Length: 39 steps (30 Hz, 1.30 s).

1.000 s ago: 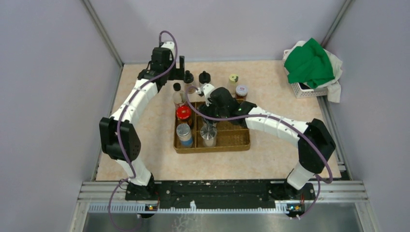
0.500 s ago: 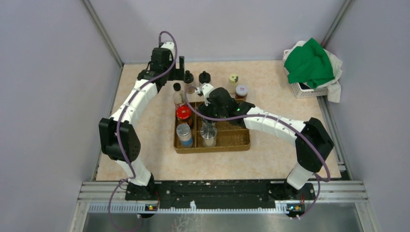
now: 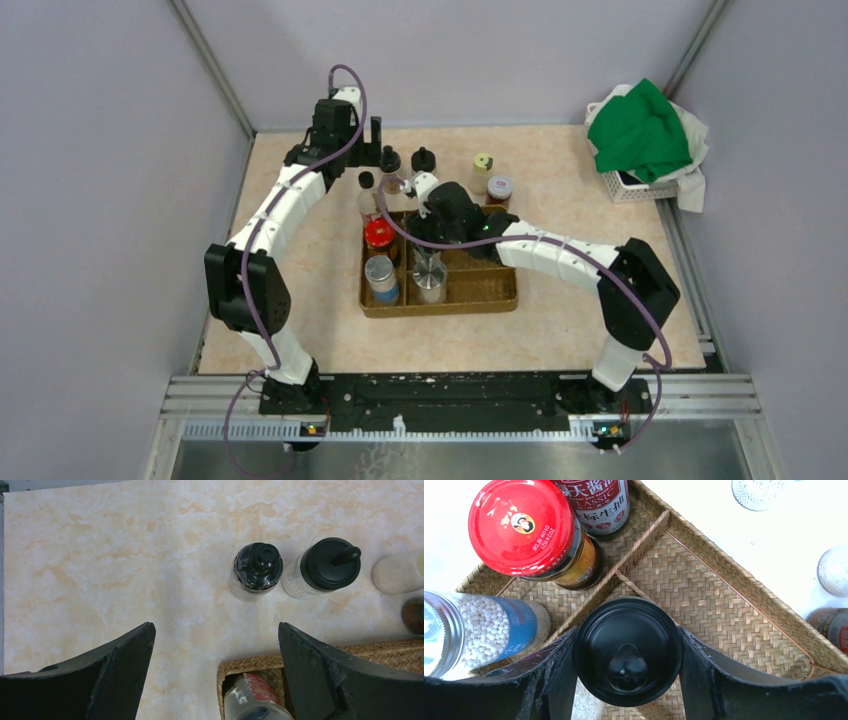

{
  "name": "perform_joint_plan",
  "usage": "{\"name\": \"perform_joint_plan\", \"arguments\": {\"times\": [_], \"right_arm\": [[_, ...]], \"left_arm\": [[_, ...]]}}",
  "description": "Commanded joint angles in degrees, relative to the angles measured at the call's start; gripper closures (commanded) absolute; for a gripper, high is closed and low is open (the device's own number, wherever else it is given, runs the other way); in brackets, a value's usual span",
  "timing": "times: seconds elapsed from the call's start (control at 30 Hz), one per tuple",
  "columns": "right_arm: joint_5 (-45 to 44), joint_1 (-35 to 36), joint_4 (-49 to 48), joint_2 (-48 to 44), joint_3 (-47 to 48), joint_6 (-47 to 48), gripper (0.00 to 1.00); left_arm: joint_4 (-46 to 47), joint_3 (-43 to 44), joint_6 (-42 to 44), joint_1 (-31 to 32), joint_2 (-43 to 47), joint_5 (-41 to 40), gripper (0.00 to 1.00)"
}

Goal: Organize the condiment bottles
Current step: Place the bottle in the storage box.

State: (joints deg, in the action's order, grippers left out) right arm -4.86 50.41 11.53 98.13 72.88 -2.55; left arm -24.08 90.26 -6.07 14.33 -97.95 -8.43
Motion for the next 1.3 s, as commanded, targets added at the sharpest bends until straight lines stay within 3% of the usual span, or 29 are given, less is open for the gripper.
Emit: {"name": "perform_joint_plan", "arguments": {"times": [0.0,0.77,1.27], "right_arm": [[-1.0,0.56,-3.22,1.41,2.46,0.38,0.64],[-3.34,0.32,-3.01,3.46,1.53,0.07,0.55],[-2.8,0.28,-2.32,3.05,2.88,0.1,0.26]], "left_arm": [[1.36,-0.15,-0.13,-0.18,2.68,-0.36,0.01],[1.3,-0.52,-0.15,-0.18,3.18,-0.35,0.01],[1.07,-0.24,-0.08,-0.18,3.31,-0.54,0.01]]}}
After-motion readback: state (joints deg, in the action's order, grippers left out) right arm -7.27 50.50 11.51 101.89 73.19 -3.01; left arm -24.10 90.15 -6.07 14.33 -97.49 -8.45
